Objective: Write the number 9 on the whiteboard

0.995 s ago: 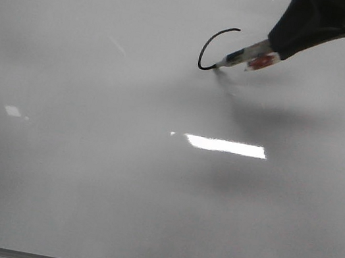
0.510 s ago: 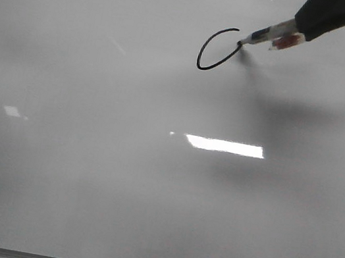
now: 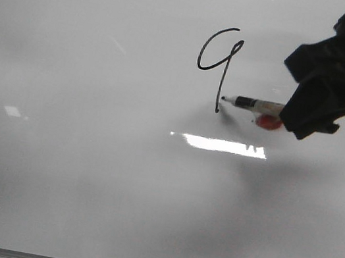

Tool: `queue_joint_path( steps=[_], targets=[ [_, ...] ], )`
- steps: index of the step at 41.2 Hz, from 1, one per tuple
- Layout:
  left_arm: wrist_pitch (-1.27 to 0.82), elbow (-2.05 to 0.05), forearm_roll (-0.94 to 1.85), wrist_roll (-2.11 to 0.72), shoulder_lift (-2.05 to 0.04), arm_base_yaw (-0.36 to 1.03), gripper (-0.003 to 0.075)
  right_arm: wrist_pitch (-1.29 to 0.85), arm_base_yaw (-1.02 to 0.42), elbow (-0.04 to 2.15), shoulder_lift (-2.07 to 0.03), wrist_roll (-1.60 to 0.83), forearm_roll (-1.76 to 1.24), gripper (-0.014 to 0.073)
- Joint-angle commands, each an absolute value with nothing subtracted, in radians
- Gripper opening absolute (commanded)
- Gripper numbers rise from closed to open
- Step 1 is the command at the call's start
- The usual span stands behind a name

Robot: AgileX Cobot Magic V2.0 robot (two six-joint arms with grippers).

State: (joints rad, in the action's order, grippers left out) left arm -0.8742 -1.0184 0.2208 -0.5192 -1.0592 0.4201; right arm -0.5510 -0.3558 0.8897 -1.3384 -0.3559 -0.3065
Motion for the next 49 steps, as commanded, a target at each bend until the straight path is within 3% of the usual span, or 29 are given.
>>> queue_joint_path(
  steps=[1,4,10,21,29,35,44,47,49],
  targets=[
    [-0.803,-1.051,0.309,-0.622,-1.039,0.46,0.0266,-0.585,-0.365,0.925,-1.228,-0.414,-0.307,-0.0068],
    [-0.785,-1.052,0.404,-0.731,-1.041,0.495,0.0293,-0.66,-0.385,0.925,-1.171,-0.479,-0.308,-0.0068],
    [-0.81,-1.096,0.508,-0.888,-1.101,0.613,0.0461,-0.844,-0.45,0.925,-1.058,-0.691,-0.339,-0.0068],
    [-0.849,-1.173,0.51,-0.966,-1.254,0.826,0.0462,-0.96,-0.507,0.925,-0.968,-0.883,-0.532,-0.0068],
    [-0.844,-1.222,0.506,-0.966,-1.35,0.896,0.0459,-0.972,-0.507,0.925,-0.966,-0.89,-0.538,-0.0068],
    [-0.842,-1.226,0.506,-0.966,-1.371,0.899,0.0373,-0.973,-0.507,0.925,-0.966,-0.89,-0.538,-0.0068],
    [-0.831,-1.226,0.506,-0.985,-1.375,0.901,0.0121,-0.934,-0.507,0.925,-0.966,-0.89,-0.54,-0.006],
    [-0.831,-1.226,0.506,-0.985,-1.375,0.901,0.0057,-0.931,-0.507,0.925,-0.966,-0.89,-0.54,0.0001],
    [-0.831,-1.226,0.506,-0.985,-1.375,0.901,0.002,-0.932,-0.507,0.925,-0.966,-0.89,-0.54,0.0085]
  ],
)
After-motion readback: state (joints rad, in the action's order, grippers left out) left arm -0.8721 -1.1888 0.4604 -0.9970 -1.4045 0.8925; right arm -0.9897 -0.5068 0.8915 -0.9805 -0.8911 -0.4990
